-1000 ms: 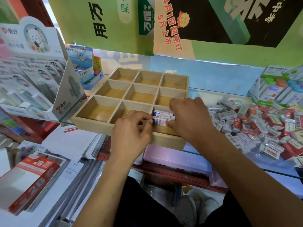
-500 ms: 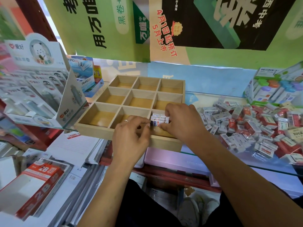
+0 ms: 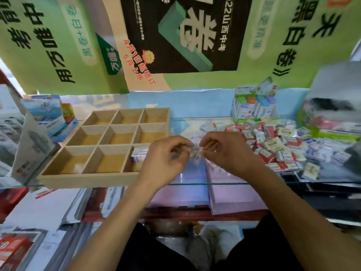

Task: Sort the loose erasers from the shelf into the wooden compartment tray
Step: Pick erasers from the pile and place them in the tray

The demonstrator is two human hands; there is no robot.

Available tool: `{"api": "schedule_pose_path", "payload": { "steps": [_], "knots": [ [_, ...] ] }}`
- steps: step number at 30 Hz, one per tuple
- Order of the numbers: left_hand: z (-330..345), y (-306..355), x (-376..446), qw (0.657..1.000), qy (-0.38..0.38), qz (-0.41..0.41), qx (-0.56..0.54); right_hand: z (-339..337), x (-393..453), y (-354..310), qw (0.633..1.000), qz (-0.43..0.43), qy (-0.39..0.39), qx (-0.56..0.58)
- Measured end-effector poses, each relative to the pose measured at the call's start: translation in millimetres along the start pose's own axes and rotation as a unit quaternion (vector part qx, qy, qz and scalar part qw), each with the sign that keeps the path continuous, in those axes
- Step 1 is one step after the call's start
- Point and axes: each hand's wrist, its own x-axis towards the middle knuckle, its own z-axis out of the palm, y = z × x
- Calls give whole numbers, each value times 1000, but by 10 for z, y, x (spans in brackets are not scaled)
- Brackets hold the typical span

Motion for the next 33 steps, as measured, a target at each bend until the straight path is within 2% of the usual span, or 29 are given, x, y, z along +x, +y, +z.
{"api": "schedule_pose_path", "payload": {
  "steps": [4,7,12,18,22,27,30,33],
  "knots": [
    [433,254,358,995,-94,27,0,-432,-366,403,996,60,61,20],
    [824,457,618,983,-156,84,40,-741,-641,723,986,116,119,19],
    [1484,756,1021,955,-232,155,104,-1136,-1088,1291,945,241,219,-15],
    [2208,1142,1352,921,-302,194,152,-1353,-1338,1809,902,335,268,-43],
    [2606,1344,1447,898,-330,224,184,-1378,-1324,2006,901,344,254,-68],
    [2891,1474,1531,840,-379,263,285,-1329,-1298,2193,927,298,175,-145],
    [2960,1468,1550,818,-377,289,325,-1366,-1321,2185,914,314,175,-186],
    [2987,1447,1564,815,-377,303,319,-1413,-1348,2148,905,337,161,-202]
  ]
}}
